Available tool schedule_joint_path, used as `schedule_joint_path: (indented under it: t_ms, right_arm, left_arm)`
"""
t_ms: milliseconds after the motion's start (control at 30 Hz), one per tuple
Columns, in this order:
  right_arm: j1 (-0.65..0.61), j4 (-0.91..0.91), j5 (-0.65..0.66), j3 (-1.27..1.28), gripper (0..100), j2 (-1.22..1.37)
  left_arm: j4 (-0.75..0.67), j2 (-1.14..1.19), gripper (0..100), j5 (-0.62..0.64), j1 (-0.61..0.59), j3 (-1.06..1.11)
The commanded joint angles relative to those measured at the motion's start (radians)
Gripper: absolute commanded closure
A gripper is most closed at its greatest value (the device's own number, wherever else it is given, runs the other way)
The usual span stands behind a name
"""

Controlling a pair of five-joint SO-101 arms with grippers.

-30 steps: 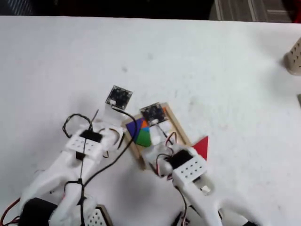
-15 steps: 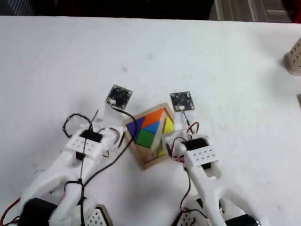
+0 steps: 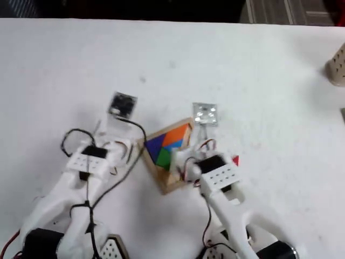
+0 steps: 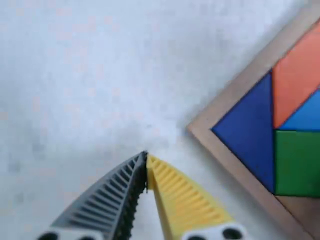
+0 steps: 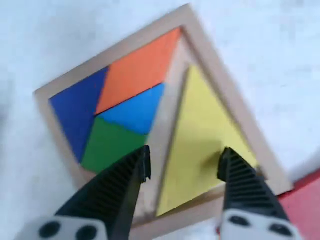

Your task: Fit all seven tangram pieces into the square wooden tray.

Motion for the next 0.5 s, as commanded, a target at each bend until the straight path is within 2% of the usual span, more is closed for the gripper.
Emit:
schedule_joint_path:
  t_ms: [0, 167, 333, 467]
  right_arm:
    - [-0.071, -0.119, -0.029, -0.025, 75.5, -0.002]
    - [-0.128, -0.226, -0.029, -0.055, 75.5, 0.136]
    - [-0.127, -0.222, -0.029, -0.18, 75.5, 0.403]
    - [-0.079, -0.193, -0.025, -0.199, 75.5, 0.429]
  left_arm:
    - [-0.023, -0.01, 98, -0.003, -0.082, -0.077]
    - [-0.023, -0.004, 98, -0.003, -0.082, -0.077]
    - [-0.025, -0.002, 98, -0.003, -0.076, -0.077]
    - [-0.025, -0.002, 98, -0.003, -0.079, -0.077]
